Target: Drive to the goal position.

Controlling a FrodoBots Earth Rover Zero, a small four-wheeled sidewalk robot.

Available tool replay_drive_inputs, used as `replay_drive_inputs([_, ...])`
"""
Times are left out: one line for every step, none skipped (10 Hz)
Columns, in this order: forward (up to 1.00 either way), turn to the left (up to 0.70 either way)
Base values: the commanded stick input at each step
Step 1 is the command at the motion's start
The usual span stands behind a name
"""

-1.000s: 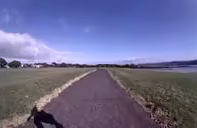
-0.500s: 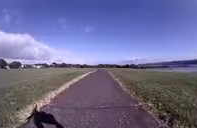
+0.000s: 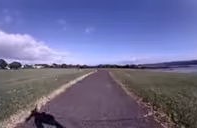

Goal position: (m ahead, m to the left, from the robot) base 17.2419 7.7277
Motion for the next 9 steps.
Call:
replay_drive_inputs([0.7,-0.01])
replay_drive_inputs([0.7,0.0])
replay_drive_inputs([0.7,0.0])
replay_drive_inputs([0.7,0.0])
replay_drive_inputs([0.7,0.0])
replay_drive_inputs([0.7,0.0])
replay_drive_inputs([0.7,0.0])
replay_drive_inputs([0.7,0.0])
replay_drive_inputs([0.7,0.0])
